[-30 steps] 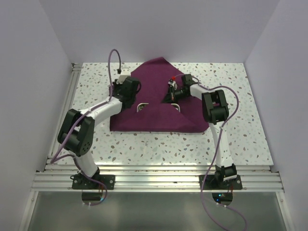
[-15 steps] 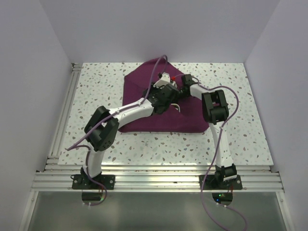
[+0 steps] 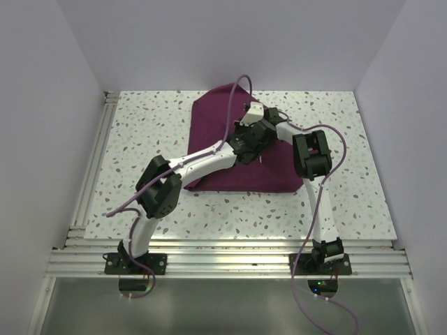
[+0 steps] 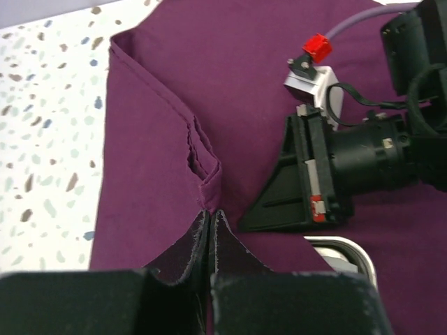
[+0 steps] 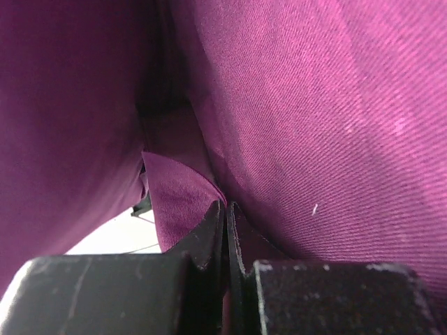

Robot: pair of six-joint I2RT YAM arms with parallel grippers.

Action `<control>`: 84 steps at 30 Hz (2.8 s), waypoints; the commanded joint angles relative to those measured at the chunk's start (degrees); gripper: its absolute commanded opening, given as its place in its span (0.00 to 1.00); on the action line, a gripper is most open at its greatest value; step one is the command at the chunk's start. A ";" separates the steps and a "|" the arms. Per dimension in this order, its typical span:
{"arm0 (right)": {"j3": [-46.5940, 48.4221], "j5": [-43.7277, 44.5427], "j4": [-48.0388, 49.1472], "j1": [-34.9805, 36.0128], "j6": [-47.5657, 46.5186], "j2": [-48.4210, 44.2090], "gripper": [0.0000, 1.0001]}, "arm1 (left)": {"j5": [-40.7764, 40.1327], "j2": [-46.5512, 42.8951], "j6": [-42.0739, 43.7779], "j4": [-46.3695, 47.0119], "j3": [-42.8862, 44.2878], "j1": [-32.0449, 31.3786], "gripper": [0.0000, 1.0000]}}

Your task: Prepare the surgical pack

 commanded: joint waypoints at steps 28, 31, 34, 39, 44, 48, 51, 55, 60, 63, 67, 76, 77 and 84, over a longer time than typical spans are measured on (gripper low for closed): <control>0.46 1.41 -1.40 0.83 -0.49 6.49 0.00 | 15.04 2.87 -5.52 24.49 -6.67 -3.60 0.00; 0.72 1.24 -1.40 0.83 -0.31 6.84 0.00 | 16.96 3.83 -6.48 26.85 -7.45 -3.69 0.00; 0.73 1.15 -1.31 0.83 -0.40 6.84 0.00 | 17.67 4.54 -7.10 28.70 -7.90 -3.95 0.00; 0.81 0.88 -1.05 0.66 0.04 6.93 0.00 | 17.32 5.24 -6.31 32.03 -8.60 -4.48 0.06; 0.99 0.27 -0.35 0.57 0.65 7.28 0.00 | 18.20 4.98 -4.29 34.33 -8.87 -4.48 0.35; 1.08 0.18 0.09 0.48 0.92 7.36 0.00 | 20.75 4.89 -1.13 30.75 -4.66 -4.48 0.57; 1.25 0.09 0.09 0.48 1.09 7.28 0.00 | 21.89 3.84 0.36 27.84 -2.45 -4.57 0.64; 1.52 0.01 0.36 0.48 1.44 7.54 0.00 | 21.54 -3.77 0.90 25.45 -5.60 -4.39 0.66; 1.25 0.18 0.36 0.48 1.36 7.19 0.00 | 22.67 -15.55 -1.99 17.48 -17.02 0.94 0.67; 0.99 0.18 0.36 0.39 1.27 7.02 0.00 | 27.32 -21.02 -5.24 15.87 -27.12 7.70 0.67; 0.55 0.44 0.53 0.39 1.27 6.75 0.00 | 32.77 -31.64 -7.27 19.99 -42.06 16.50 0.66; -0.15 0.97 0.27 0.39 0.92 6.57 0.00 | 47.54 -32.99 -9.21 27.47 -56.67 30.93 0.63; -0.24 0.88 0.18 0.48 0.74 6.40 0.00 | 48.95 -32.64 -9.21 28.26 -57.11 31.90 0.62; -0.50 0.97 -0.52 0.39 -0.05 6.05 0.00 | 54.41 -29.21 -10.79 33.53 -57.82 32.78 0.61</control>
